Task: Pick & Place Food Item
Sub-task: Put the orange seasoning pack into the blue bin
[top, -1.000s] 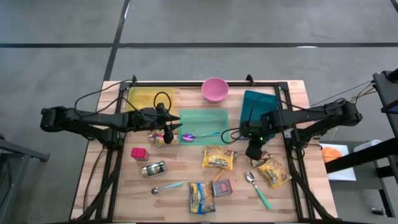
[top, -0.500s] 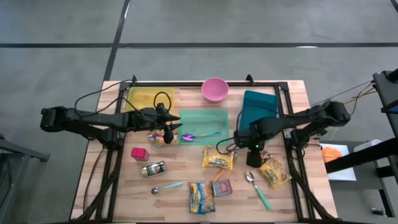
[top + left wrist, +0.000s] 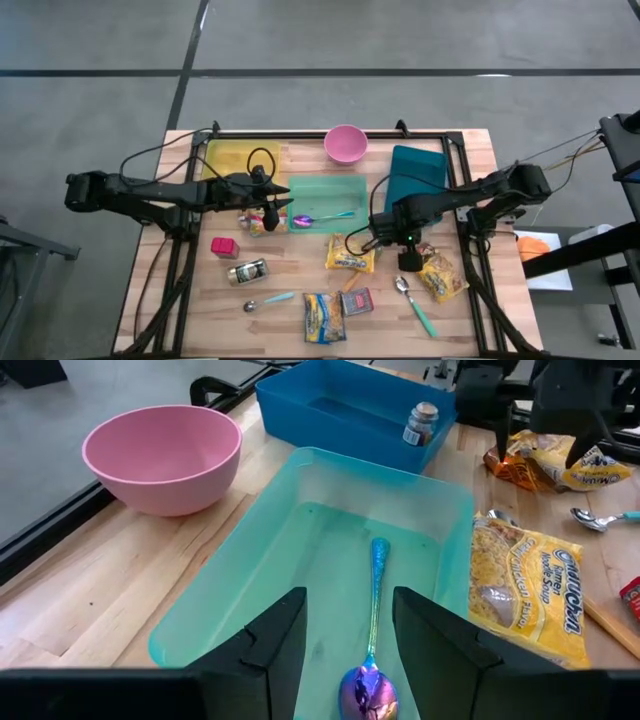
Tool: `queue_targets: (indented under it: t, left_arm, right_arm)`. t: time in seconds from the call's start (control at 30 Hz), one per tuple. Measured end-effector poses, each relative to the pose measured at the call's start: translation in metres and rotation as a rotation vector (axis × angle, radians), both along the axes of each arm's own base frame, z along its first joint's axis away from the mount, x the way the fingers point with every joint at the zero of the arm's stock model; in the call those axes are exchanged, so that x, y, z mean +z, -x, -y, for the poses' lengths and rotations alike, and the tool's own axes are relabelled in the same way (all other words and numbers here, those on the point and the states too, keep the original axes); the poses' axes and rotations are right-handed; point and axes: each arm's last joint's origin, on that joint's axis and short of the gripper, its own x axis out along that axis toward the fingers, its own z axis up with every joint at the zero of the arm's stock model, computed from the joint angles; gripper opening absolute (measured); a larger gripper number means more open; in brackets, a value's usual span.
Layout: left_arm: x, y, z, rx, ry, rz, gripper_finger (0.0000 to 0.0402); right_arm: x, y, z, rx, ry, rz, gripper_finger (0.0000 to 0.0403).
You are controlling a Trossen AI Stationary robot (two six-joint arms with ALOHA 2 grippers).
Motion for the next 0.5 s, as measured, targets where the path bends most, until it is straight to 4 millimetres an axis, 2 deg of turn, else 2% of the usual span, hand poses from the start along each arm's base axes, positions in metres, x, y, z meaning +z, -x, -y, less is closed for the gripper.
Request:
queue_targets:
  t: [0.23,0.33,0.5]
  left_arm:
    - [-0.0006,0.0003,0.0,0.0,0.001,-0.006,0.0159]
    - [-0.0006,0.0003,0.0,0.0,0.001,-0.006,0.0159]
    - [-0.0006,0.0003,0.0,-0.002,-0.003,-0.007,0.0159]
  right_arm:
    - [-0.0055,-0.0033,-0.0006,0.06,-0.009,0.007,0.0315]
    - [-0.0068,-0.0041,-0.0011,0.081,-0.03,0.009,0.0289]
    - [-0.007,-0.0043,-0.0014,0.097,-0.039,0.014,0.0225]
